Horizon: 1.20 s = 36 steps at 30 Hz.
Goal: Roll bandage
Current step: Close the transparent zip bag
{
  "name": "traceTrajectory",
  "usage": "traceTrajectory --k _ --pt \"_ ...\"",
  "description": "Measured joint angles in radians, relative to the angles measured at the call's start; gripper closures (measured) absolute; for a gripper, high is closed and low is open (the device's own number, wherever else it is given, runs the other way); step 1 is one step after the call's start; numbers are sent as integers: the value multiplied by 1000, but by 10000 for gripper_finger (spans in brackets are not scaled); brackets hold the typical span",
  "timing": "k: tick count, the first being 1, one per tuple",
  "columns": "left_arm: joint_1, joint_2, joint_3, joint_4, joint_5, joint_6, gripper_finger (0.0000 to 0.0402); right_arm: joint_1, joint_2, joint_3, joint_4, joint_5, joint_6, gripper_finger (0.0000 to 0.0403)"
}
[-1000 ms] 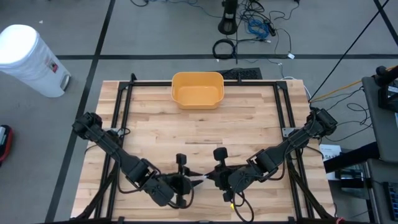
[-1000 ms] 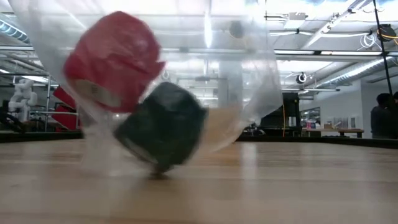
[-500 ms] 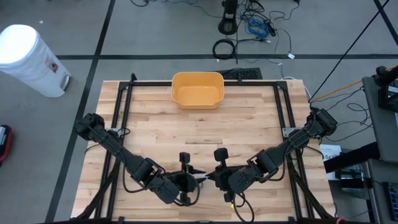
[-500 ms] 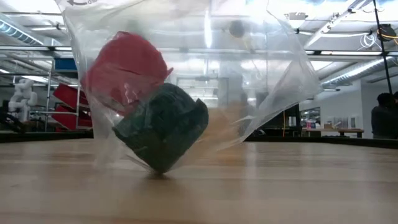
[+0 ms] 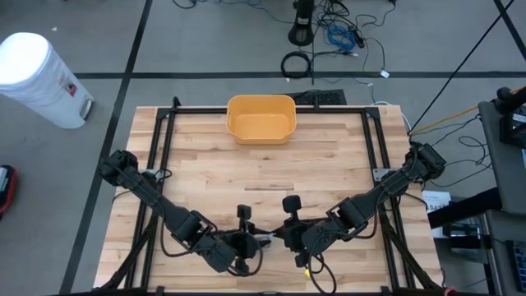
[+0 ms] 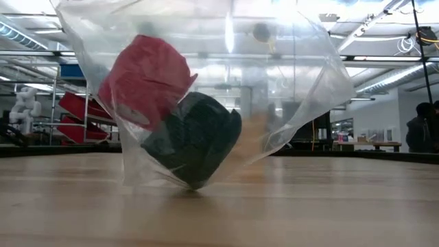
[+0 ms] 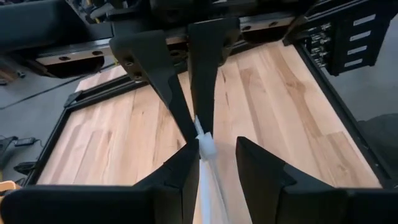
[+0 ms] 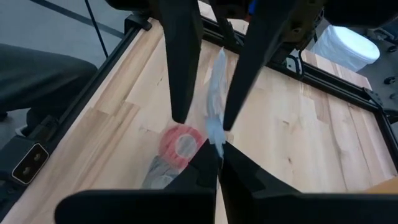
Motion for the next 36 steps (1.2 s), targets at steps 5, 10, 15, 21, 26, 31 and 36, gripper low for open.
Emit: traceTrajectory --k 5,10,15,21,26,31,36 --pt "4 0 0 1 -41 3 289 0 0 0 -2 0 0 402" --pt "5 0 0 2 -46 8 291 0 0 0 3 0 0 402" --pt "5 0 0 1 -46 34 336 0 0 0 2 0 0 402" --pt "5 0 0 1 -52 55 389 0 0 0 0 0 0 402" --pt "5 0 0 -3 -52 55 375 0 0 0 0 0 0 403" --pt "-1 0 0 -17 -52 55 374 0 0 0 1 -1 0 403" --pt "-2 0 0 -38 -52 52 374 0 0 0 0 -2 0 403"
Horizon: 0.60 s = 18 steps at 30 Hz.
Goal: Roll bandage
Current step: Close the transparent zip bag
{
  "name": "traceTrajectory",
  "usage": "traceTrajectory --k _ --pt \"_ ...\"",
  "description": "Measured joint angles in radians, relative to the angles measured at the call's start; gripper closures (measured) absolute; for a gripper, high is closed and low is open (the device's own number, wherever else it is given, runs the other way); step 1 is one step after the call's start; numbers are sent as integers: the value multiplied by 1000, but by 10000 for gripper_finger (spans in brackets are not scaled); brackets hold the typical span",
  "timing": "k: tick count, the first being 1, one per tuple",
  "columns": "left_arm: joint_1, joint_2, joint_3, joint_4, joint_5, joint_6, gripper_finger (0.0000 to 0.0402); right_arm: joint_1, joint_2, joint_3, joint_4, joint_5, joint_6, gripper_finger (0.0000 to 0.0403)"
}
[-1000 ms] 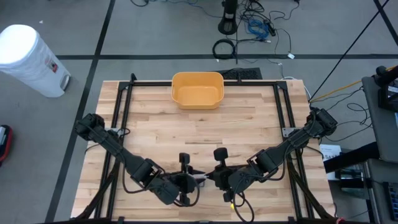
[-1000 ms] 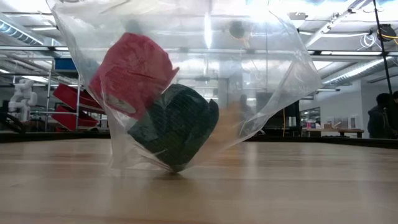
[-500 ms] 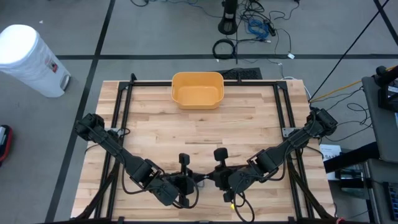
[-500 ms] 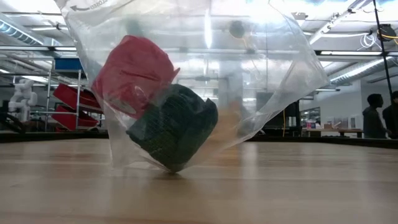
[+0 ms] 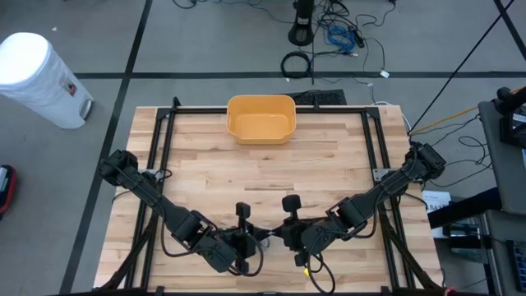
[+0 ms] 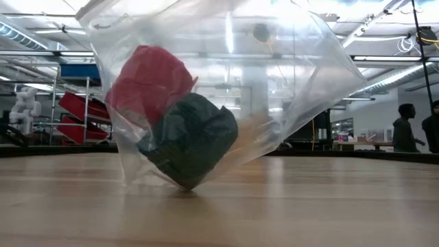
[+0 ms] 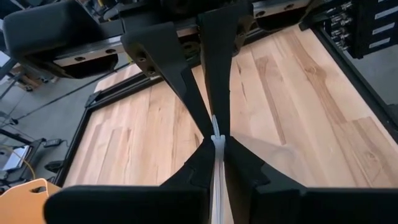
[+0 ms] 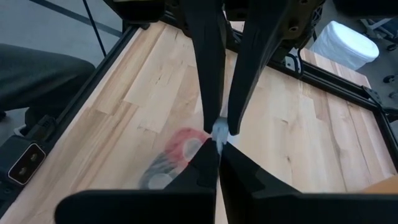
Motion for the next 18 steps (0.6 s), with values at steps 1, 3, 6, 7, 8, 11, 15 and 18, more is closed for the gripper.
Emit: traceTrajectory --k 1,3,6,7,8,11,15,18 --pt "-1 0 0 -4 0 0 374 0 0 0 0 0 0 403" --pt "-2 0 0 -11 0 0 374 0 0 0 0 0 0 403" --pt "-3 0 0 -16 0 0 373 0 0 0 -1 0 0 403" --pt "-3 0 0 -16 0 0 373 0 -2 0 -3 -1 0 403" --pt "-3 0 0 -18 1 0 373 0 -3 0 -6 -1 1 403" --pt "-5 0 0 -30 2 -8 373 2 -7 0 -8 3 2 403" --pt "-5 0 0 -73 3 -42 373 11 -13 0 -9 21 2 403" --pt "-5 0 -2 -88 11 -51 373 18 -27 1 -1 33 -5 403"
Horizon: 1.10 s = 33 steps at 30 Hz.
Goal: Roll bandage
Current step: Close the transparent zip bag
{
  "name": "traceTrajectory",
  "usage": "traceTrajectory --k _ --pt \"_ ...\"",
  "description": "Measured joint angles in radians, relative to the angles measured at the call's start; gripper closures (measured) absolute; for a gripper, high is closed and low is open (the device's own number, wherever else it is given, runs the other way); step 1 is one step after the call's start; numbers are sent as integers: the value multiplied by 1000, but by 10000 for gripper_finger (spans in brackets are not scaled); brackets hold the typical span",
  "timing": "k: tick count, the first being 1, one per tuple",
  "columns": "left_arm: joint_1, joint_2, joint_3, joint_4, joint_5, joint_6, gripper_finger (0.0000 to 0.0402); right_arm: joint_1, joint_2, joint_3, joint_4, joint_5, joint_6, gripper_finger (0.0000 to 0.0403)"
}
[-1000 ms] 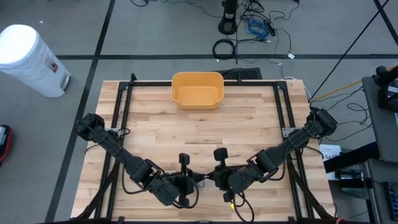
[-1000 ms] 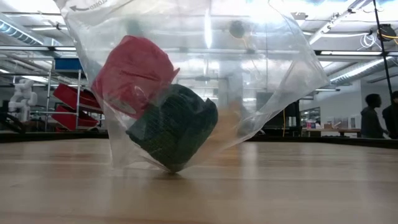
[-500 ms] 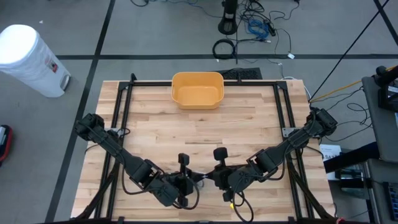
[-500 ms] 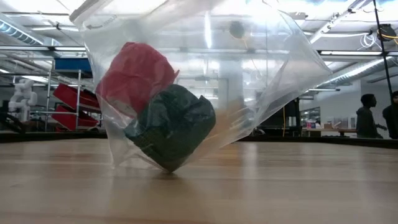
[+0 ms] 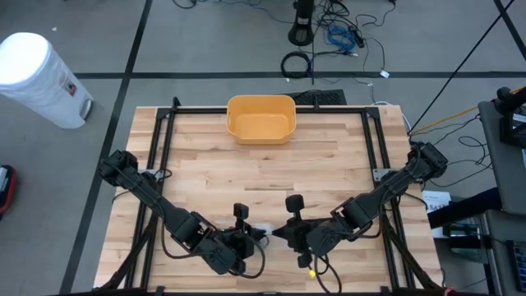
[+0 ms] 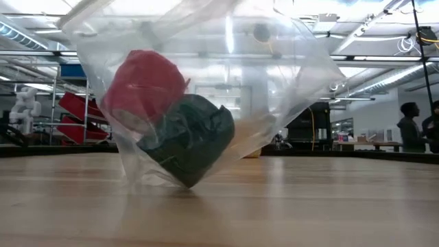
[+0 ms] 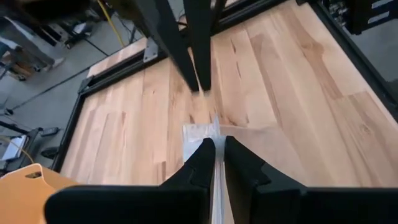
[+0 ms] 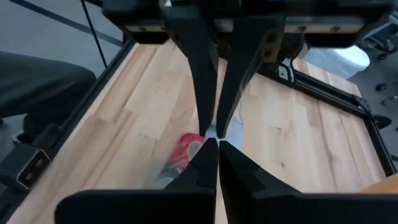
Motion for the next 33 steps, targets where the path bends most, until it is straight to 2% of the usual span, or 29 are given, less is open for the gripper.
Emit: traceTrajectory --k 5,15,27,33 --pt "-4 -20 0 -32 23 -32 373 11 -9 0 -4 24 -4 403" --pt "-12 -23 0 -35 24 -48 373 17 -4 0 -3 6 21 399" --pt "-10 -23 0 -30 23 -47 373 -20 31 0 28 -1 48 285" --pt "-10 -23 0 -29 23 -47 373 -19 32 0 32 -4 38 267"
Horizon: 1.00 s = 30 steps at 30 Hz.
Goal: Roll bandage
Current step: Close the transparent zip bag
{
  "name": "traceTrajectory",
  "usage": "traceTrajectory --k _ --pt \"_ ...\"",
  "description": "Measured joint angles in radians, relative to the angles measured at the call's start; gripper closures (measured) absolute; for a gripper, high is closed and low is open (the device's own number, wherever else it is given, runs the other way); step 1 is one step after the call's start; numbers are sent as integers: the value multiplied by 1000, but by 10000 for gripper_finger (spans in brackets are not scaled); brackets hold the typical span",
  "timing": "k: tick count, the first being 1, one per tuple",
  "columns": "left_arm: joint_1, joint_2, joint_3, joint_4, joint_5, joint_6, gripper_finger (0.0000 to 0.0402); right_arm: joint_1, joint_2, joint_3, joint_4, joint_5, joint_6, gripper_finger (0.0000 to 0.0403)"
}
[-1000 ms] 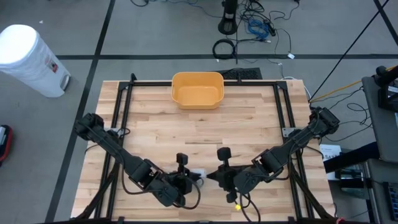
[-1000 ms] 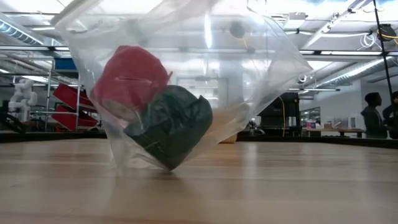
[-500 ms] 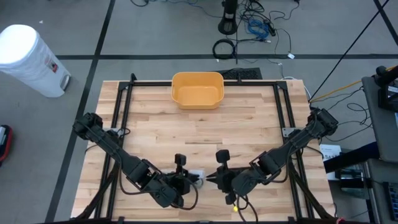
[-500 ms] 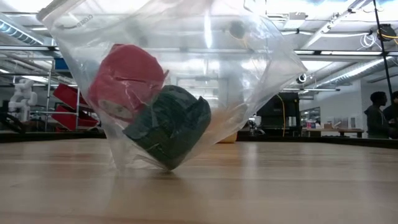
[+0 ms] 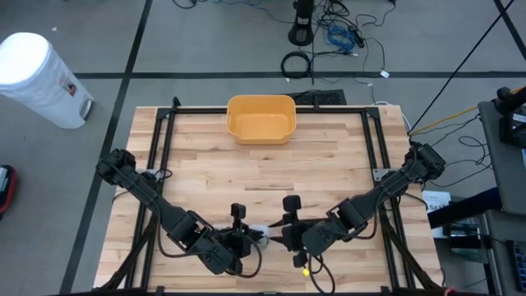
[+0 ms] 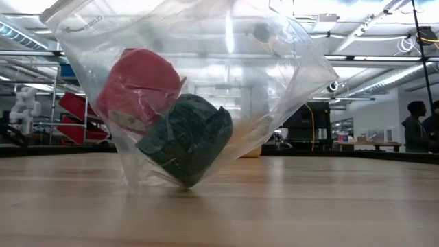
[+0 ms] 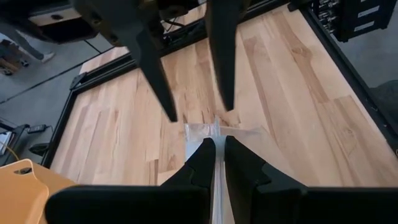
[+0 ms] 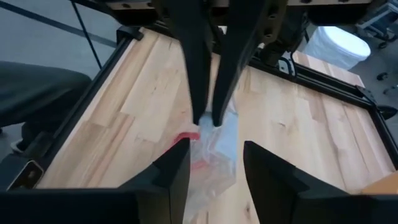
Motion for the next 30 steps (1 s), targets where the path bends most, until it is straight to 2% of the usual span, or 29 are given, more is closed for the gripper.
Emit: traceTrajectory --k 30 --pt "-7 0 30 -1 -2 -6 373 -13 17 -1 27 -30 41 273"
